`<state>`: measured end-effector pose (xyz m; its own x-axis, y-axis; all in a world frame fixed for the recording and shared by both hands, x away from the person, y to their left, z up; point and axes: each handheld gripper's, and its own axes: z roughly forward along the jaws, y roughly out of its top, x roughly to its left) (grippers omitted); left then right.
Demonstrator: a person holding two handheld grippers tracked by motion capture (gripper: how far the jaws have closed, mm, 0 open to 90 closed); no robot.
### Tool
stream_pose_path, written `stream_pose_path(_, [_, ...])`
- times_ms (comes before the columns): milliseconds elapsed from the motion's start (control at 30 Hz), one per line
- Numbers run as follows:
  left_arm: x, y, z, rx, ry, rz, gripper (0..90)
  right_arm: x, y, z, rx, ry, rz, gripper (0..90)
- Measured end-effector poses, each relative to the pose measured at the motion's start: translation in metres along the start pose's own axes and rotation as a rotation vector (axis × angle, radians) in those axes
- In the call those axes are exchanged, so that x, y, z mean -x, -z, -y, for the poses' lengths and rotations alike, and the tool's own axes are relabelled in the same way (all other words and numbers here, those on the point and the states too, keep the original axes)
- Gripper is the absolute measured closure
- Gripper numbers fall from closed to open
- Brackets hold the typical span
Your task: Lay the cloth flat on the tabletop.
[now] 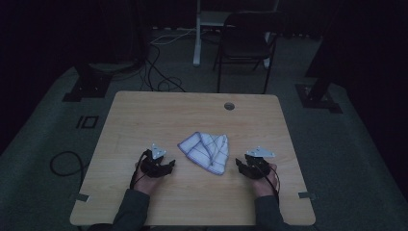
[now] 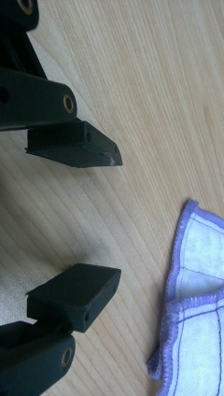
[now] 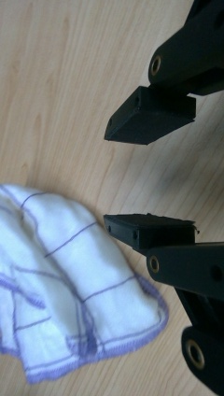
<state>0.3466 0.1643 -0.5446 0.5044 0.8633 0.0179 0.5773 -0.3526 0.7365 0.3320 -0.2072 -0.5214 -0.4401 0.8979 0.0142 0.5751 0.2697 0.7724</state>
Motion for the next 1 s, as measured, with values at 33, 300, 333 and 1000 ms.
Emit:
stream_pose_path(33, [0.000, 0.000, 0.000, 0.000, 0.000, 0.000, 40.5, -0.003, 0.002, -0.002, 0.012, 0.009, -0.003, 54.7])
stream_pose_path(300, [0.000, 0.000, 0.000, 0.000, -0.003, 0.003, 40.5, -0.012, 0.005, -0.007, 0.012, 0.030, -0.021, 57.9])
stream_pose_path(333, [-0.001, 0.000, 0.000, 0.000, -0.003, 0.004, 40.5, -0.014, 0.005, -0.008, 0.010, 0.035, -0.024, 58.4])
stream_pose_path(1000, [-0.001, 0.000, 0.000, 0.001, -0.006, 0.009, 40.6, -0.035, 0.011, -0.027, 0.052, 0.106, -0.060, 61.7])
